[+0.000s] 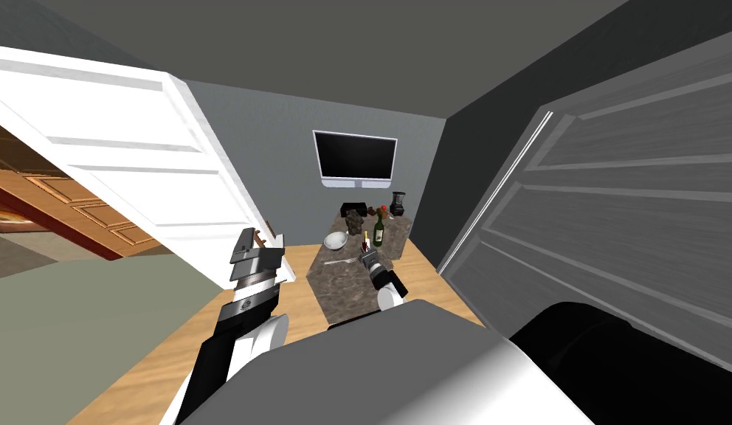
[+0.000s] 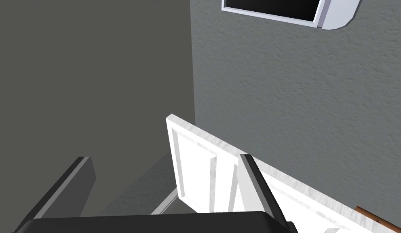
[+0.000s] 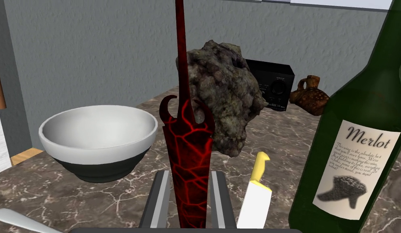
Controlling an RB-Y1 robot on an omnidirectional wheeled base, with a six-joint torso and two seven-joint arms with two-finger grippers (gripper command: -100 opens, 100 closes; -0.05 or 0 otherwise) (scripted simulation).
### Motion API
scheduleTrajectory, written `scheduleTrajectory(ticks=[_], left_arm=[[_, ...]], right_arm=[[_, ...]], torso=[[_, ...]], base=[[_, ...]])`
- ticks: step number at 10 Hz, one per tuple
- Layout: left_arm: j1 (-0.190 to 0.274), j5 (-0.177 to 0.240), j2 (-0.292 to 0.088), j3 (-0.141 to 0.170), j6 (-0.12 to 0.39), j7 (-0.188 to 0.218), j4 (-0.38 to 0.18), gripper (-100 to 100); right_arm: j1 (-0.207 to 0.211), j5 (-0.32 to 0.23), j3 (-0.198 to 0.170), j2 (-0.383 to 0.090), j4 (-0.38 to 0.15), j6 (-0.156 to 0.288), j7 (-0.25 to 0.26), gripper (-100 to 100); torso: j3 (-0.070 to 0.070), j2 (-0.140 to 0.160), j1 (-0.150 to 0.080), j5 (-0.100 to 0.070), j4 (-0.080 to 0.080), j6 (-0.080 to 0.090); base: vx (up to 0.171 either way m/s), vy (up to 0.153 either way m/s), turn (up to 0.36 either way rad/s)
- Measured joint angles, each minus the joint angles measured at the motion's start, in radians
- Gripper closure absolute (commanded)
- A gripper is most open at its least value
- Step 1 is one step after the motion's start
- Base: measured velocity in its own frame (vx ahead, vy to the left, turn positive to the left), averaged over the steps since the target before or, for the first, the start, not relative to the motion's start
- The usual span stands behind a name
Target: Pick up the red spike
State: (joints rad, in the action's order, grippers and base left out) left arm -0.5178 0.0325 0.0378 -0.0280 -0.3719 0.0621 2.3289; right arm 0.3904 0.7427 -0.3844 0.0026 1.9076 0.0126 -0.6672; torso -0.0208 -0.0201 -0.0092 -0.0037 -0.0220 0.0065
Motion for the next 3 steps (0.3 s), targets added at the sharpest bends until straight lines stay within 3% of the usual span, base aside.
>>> scheduleTrajectory(ticks=[2, 3], left_arm=[[0.000, 0.000, 0.000, 0.000, 0.000, 0.000, 0.000, 0], [0.000, 0.000, 0.000, 0.000, 0.000, 0.000, 0.000, 0]], right_arm=[[0.050, -0.003, -0.007, -0.002, 0.056, 0.003, -0.001, 100], [0.052, -0.003, -0.008, -0.002, 0.059, 0.004, 0.000, 0]], torso=[[0.002, 0.004, -0.001, 0.000, 0.001, 0.001], [0.002, 0.004, -0.002, -0.001, 0.001, 0.001]], base=[[0.005, 0.009, -0.027], [0.000, 0.000, 0.000]])
